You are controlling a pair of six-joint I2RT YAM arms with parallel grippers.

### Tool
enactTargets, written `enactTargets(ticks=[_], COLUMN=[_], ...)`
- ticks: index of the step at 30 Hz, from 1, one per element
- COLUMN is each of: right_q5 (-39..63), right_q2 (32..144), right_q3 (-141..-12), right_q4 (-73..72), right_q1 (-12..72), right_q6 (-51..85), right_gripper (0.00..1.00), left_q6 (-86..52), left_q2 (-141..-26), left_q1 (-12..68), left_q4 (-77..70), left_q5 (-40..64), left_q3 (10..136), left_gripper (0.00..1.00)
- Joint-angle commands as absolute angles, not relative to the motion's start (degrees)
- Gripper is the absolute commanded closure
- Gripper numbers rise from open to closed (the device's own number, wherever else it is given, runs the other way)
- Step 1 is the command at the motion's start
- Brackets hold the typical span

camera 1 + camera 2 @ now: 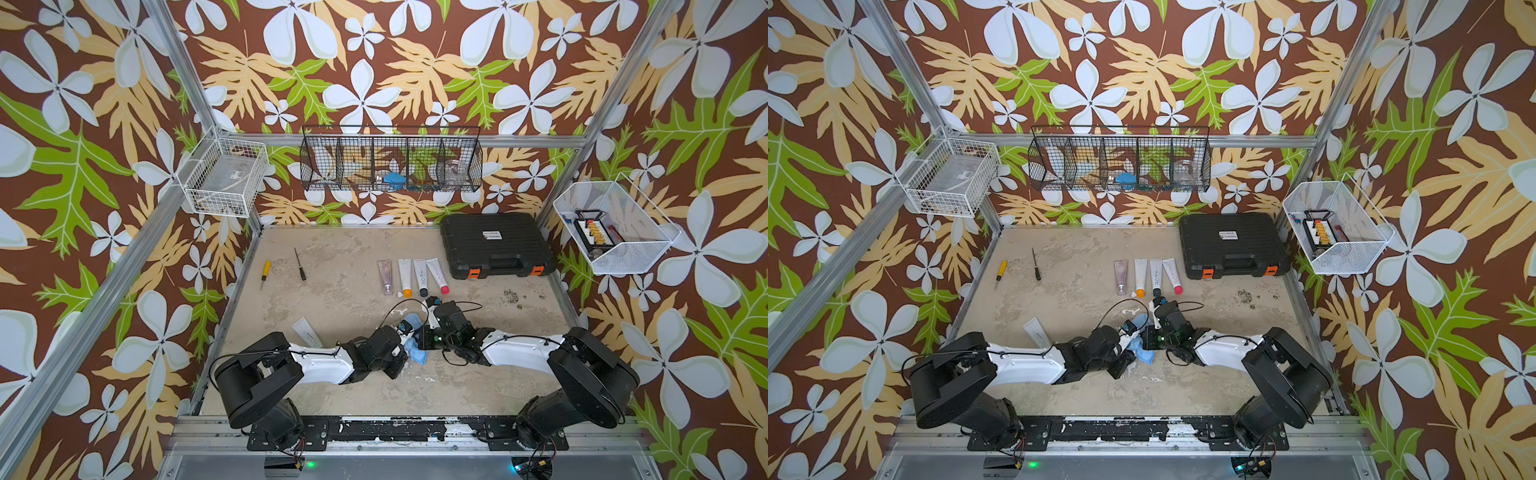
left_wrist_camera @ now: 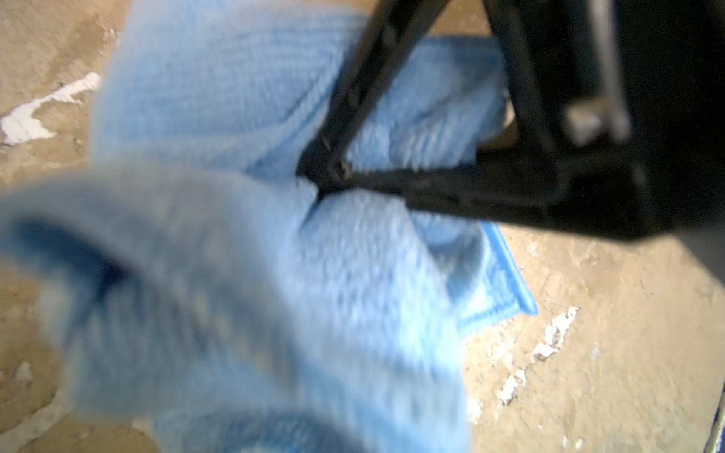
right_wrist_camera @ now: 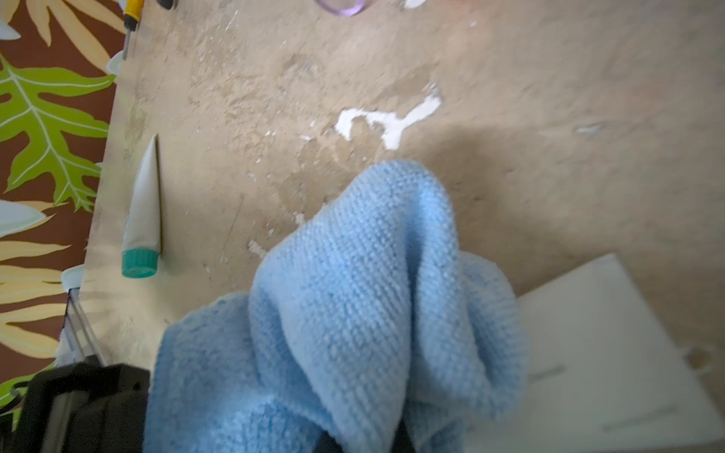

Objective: Wipe the surface of the toothpaste tube
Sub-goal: Wipe the dirt from the toothpaste tube.

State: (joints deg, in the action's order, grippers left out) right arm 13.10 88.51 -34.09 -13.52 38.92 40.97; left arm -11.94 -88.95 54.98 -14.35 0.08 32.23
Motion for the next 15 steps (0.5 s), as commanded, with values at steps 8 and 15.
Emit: enactTargets(ticks=[8, 15], right_q5=[7.27, 6.51], right_q2=[94.16, 92.75], right_q3=[-37.29, -37.99], right_q4=[-4.51, -3.15], right_q1=[31.88, 27.99], right_q6=[32.82, 30.51], right_gripper=[1.0, 1.0], left_q6=[-11.96, -12.0], left_q2=[-88.27, -87.43], left_q1=[54.93, 54.88], left_q4=[-16.22, -16.35], left_q5=[-1.91, -2.16], left_q3=[32.49, 31.98], left_gripper=[0.83, 0.83])
